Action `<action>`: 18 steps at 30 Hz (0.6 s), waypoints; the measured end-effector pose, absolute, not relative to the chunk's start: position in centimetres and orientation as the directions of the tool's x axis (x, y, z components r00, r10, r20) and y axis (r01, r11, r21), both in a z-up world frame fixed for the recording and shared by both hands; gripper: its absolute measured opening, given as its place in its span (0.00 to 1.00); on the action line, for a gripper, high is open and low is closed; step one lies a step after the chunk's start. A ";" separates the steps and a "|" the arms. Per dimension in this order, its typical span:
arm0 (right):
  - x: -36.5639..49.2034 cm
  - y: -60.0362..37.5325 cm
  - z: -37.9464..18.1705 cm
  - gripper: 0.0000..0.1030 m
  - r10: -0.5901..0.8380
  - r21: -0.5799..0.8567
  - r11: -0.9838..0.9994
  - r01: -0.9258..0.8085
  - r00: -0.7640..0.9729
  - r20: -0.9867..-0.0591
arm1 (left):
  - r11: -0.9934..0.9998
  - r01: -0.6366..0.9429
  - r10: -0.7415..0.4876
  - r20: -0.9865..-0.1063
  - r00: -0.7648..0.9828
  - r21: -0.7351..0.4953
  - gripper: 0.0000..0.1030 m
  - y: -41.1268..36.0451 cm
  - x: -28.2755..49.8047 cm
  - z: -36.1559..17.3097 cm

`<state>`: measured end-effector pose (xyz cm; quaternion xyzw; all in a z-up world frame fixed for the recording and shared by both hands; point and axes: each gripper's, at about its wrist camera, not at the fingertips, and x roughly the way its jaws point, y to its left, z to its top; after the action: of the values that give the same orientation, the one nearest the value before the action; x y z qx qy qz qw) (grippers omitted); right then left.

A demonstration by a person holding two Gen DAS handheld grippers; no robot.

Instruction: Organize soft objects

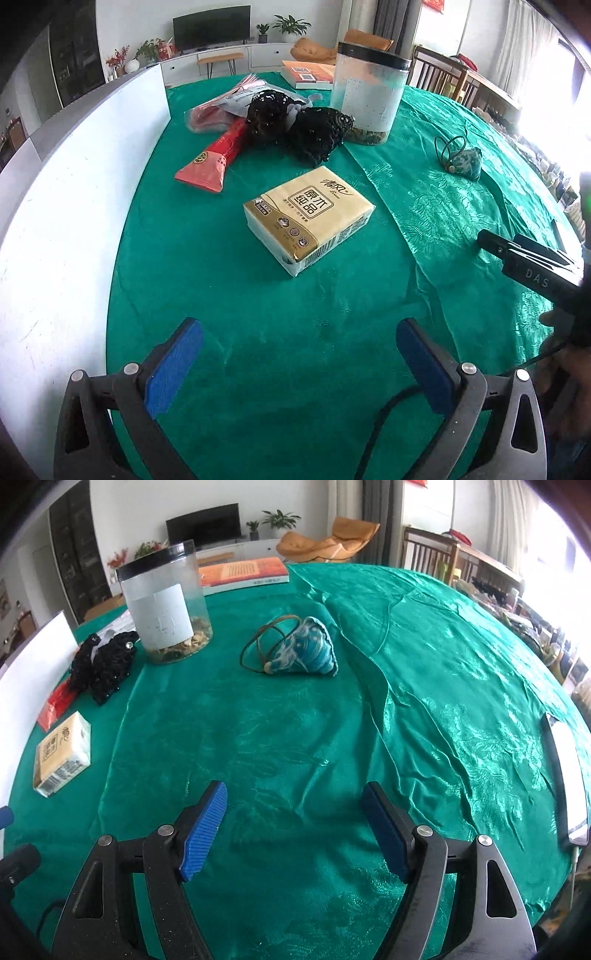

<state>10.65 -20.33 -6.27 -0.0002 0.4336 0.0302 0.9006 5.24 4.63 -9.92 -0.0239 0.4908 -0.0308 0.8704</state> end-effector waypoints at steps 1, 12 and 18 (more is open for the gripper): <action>10.6 -20.2 -6.2 0.78 0.053 0.022 0.998 -0.057 0.622 -0.782 | 0.997 0.031 -0.076 -0.857 0.510 -0.070 1.00 4.7 5.5 -10.2; 10.4 -19.8 -6.6 0.84 0.045 0.010 0.998 -0.060 0.615 -0.787 | 0.998 0.061 -0.039 -0.818 0.574 -0.005 1.00 5.1 5.6 -11.2; 10.5 -19.8 -6.6 0.85 0.044 0.010 0.998 -0.059 0.615 -0.787 | 0.998 0.068 -0.043 -0.811 0.584 -0.004 1.00 5.2 5.7 -11.2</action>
<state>10.46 -19.78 -6.60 -0.0087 0.4376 0.0288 0.8987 5.69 5.21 -11.17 0.0135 0.4549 -0.0311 0.8899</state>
